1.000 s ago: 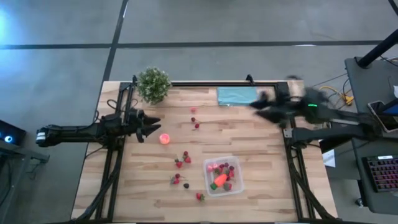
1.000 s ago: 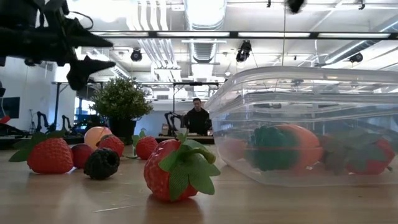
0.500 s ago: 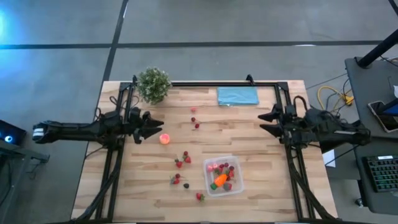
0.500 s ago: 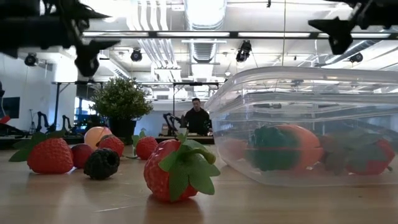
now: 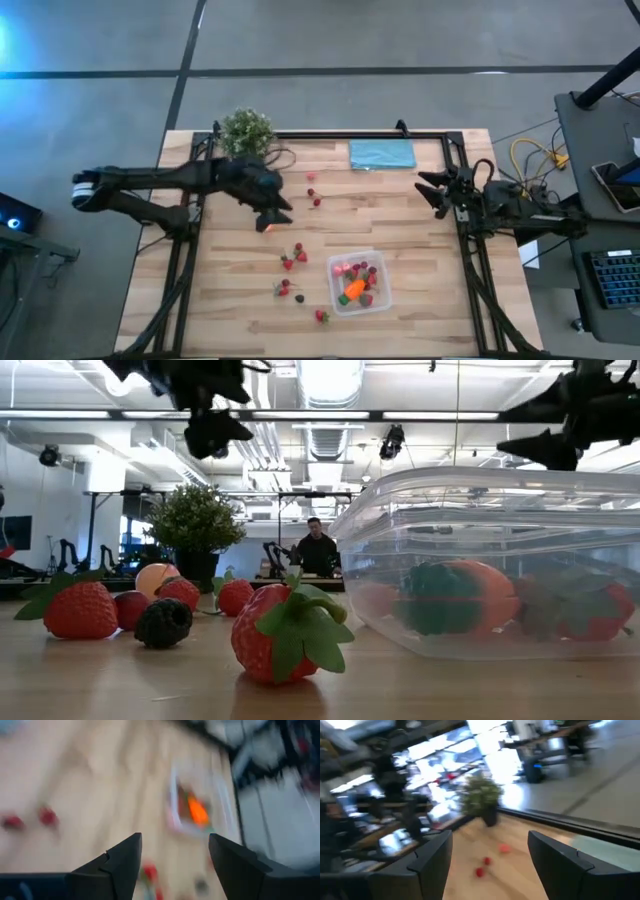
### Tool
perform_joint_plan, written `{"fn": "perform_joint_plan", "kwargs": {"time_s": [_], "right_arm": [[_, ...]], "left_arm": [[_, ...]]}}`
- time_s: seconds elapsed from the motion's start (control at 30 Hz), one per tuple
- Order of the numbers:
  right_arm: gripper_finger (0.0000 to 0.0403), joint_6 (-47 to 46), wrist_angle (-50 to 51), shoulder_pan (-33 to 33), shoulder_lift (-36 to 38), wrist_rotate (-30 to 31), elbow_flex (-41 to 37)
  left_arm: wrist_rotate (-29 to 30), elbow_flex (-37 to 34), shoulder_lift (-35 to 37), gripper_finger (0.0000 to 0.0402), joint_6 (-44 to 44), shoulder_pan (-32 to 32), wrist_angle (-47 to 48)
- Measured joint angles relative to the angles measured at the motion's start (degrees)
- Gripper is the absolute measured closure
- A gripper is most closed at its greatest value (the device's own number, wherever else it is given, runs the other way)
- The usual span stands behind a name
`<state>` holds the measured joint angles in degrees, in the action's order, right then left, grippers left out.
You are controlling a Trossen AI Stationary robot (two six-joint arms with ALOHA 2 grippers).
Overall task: Pick and placing Produce into tupperware
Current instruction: Put the pink peach into the transparent container
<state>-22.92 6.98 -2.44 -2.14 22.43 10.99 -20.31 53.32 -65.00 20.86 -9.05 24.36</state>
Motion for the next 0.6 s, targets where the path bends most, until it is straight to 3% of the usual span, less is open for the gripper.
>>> {"fn": "perform_joint_plan", "kwargs": {"time_s": [0.1,0.17,0.23,0.3,0.43,0.53,0.6], "right_arm": [[0.0152,0.0,3.5,0.0,0.3,5.9,0.4],[0.0153,0.0,5.9,0.0,0.1,7.6,0.5],[0.0155,0.0,6.8,0.0,-0.1,7.7,0.8],[0.0156,0.0,6.9,0.0,-0.2,7.6,0.9],[0.0153,0.0,6.9,0.0,-0.5,7.6,0.9],[0.015,0.0,7.0,0.0,-0.6,7.4,0.8],[0.015,0.0,6.9,0.0,-0.6,7.4,0.9]], "left_arm": [[-9.6,8.5,-4.1,0.0185,-4.6,-4.0,19.3],[-10.7,13.4,-5.4,0.0185,-5.2,-5.7,27.7],[-10.7,15.8,-6.0,0.0185,-3.9,-6.5,30.4],[-10.7,16.4,-6.6,0.0185,2.5,-6.6,26.4],[-10.6,16.4,-8.0,0.0185,26.6,-6.3,11.9],[-10.9,16.3,-10.1,0.0185,26.3,-7.3,-1.2],[-11.2,16.3,-10.9,0.0185,30.9,-7.9,-1.7]]}}
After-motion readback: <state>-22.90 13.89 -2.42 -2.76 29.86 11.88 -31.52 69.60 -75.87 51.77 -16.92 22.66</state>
